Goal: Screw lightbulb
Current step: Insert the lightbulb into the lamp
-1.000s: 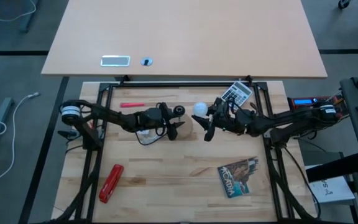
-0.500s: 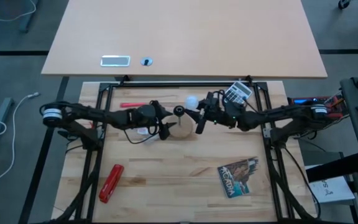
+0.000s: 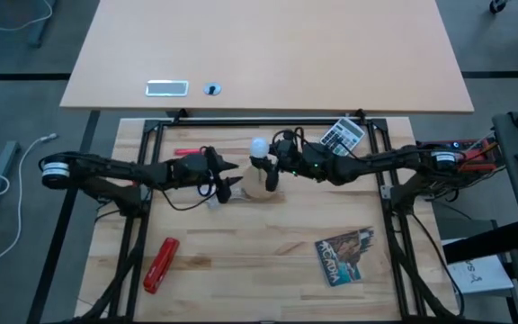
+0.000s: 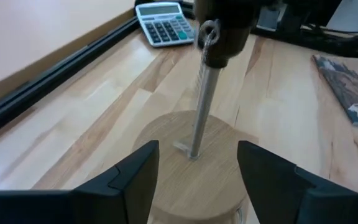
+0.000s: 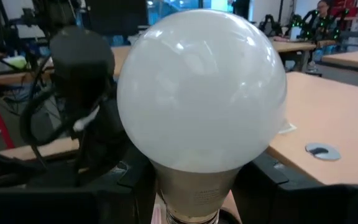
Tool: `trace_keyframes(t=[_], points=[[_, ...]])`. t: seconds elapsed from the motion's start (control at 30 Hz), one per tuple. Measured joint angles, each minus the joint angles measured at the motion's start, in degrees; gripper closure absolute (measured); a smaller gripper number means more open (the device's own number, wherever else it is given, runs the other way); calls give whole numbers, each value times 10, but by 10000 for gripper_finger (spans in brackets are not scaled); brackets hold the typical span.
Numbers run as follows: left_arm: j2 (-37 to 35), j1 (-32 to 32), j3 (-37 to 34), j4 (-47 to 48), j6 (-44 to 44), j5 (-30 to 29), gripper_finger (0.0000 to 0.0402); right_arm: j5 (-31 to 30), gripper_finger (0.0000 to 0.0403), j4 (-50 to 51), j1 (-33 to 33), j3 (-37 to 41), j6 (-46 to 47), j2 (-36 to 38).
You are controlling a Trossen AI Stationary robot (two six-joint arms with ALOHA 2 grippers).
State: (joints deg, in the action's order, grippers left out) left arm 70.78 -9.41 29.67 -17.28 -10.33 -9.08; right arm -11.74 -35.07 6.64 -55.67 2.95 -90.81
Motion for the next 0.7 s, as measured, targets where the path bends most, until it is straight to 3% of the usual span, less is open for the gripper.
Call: trace_keyframes(t=[0.4, 0.7], points=[[-35, 2, -69, -62, -54, -9, 180, -13, 247, 2, 13, 10, -1, 3], [-34, 3, -73, -73, -67, -9, 193, -13, 247, -1, 13, 18, -1, -2]])
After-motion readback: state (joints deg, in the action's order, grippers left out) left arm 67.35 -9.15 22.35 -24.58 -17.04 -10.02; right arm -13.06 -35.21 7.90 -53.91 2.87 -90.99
